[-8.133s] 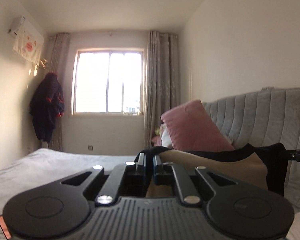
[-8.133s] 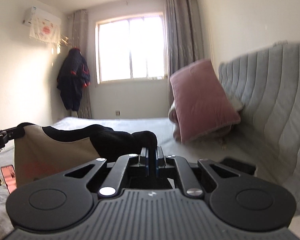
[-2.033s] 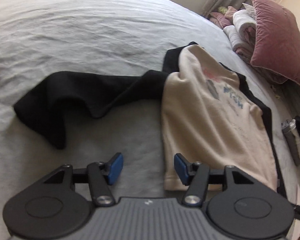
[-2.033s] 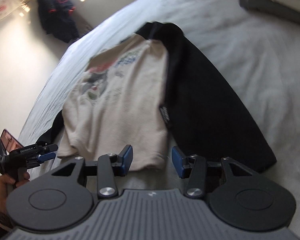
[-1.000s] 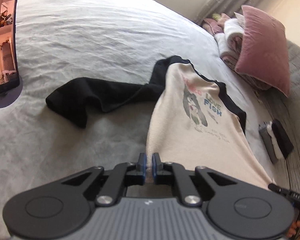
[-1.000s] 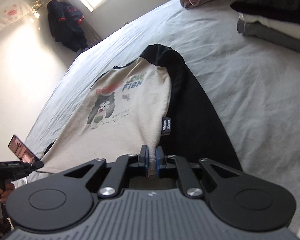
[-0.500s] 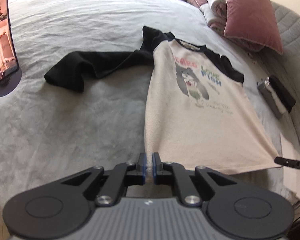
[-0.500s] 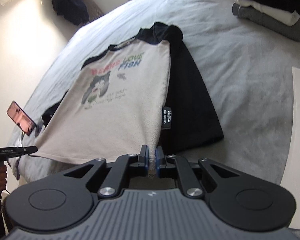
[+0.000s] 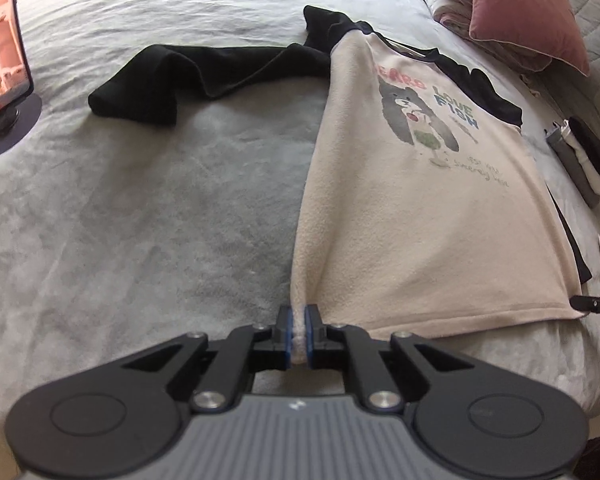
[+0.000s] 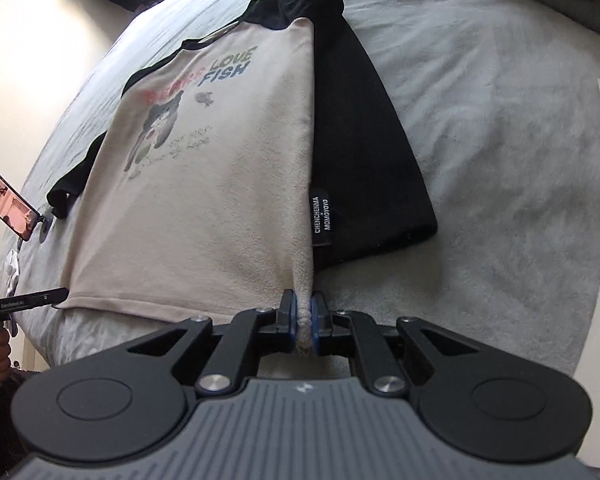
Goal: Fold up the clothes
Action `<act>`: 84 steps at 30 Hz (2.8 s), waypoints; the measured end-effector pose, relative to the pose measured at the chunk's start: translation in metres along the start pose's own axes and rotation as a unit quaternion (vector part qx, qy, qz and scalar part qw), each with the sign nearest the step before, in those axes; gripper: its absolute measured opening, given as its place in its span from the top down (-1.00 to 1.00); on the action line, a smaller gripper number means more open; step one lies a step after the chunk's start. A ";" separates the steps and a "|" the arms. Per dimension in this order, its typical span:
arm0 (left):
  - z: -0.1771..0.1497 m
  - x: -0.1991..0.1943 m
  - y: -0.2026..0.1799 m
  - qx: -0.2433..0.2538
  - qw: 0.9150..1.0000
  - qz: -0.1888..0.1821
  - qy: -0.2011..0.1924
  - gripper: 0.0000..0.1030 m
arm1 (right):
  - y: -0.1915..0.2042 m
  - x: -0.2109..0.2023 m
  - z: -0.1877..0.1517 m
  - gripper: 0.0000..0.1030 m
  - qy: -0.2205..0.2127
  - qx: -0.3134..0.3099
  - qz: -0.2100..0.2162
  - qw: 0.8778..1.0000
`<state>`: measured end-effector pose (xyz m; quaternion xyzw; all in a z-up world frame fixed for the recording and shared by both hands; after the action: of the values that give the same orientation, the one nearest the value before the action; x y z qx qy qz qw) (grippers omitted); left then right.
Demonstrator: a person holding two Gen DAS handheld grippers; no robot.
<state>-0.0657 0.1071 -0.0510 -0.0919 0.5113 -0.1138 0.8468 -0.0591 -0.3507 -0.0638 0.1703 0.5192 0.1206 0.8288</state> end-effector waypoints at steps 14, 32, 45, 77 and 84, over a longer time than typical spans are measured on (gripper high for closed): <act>0.031 -0.020 -0.046 0.060 0.996 0.009 -0.069 0.06 | -0.029 -0.038 0.018 0.26 -0.085 0.039 -0.013 0.996; 0.061 0.037 -0.152 0.120 0.990 -0.057 -0.055 -0.23 | -0.016 -0.002 0.019 0.43 -0.102 -0.072 -0.126 0.984; 0.101 0.080 -0.200 0.145 0.988 -0.047 -0.038 -0.23 | -0.033 -0.076 0.051 0.91 -0.220 -0.037 -0.230 0.947; 0.292 0.248 -0.334 0.385 0.915 -0.028 -0.116 -0.20 | -0.131 -0.111 0.141 0.91 -0.283 -0.051 -0.395 0.873; 0.284 0.268 -0.351 0.419 0.901 -0.050 -0.103 -0.19 | -0.135 -0.106 0.142 0.91 -0.286 -0.064 -0.405 0.866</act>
<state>0.2729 -0.2946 -0.0511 0.2350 0.3212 -0.3502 0.8479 0.0261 -0.5360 0.0251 -0.0809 0.2742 -0.2465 0.9260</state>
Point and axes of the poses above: each gripper's, at about its wrist camera, not at the fingertips, and x roughly the way its jaws point, y to its left, z to its top, the point moved 1 cm from there along x, roughly the way its jaws point, and after that the axes turned 2 degrees about -z, right-handed, at the moved point
